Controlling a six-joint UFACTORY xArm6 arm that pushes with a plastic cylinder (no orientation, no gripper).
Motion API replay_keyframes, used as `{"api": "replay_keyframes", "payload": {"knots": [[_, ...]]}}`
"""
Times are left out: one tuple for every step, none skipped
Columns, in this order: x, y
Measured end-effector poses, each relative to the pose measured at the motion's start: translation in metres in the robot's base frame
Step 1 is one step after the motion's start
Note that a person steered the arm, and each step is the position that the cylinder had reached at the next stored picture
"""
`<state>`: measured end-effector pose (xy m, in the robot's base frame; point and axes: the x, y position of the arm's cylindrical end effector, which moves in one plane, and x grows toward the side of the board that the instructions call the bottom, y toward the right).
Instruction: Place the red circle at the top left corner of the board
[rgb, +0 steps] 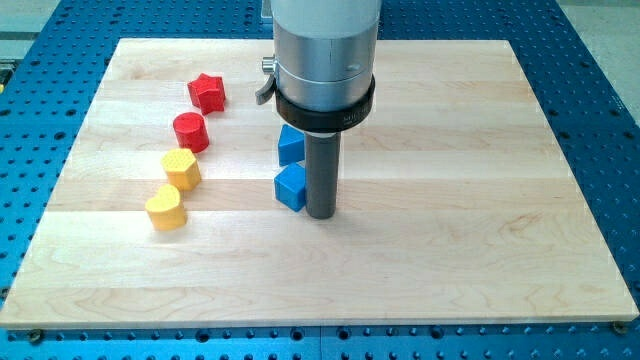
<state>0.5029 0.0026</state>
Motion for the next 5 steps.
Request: {"api": "replay_keyframes", "payload": {"knots": [[0.000,0.000],[0.000,-0.002],[0.002,-0.002],[0.003,-0.002],[0.003,0.011]]}}
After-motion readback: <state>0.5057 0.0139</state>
